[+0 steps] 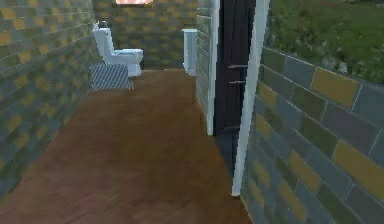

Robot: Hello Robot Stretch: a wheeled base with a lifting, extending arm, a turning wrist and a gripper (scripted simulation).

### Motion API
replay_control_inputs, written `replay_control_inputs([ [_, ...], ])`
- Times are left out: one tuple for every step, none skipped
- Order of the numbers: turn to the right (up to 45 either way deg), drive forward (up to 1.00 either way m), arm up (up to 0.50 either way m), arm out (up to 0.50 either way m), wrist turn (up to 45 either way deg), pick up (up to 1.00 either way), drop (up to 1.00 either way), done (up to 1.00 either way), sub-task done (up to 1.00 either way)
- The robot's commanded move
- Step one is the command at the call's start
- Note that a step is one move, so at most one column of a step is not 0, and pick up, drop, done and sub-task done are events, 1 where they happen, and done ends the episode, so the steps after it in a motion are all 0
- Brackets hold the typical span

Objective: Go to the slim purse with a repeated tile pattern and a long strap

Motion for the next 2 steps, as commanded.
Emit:
replay_control_inputs([
  [0.0,1.0,0.0,0.0,0.0,0.0,0.0,0.0,0.0],
  [-3.0,0.0,0.0,0.0,0.0,0.0,0.0,0.0,0.0],
])
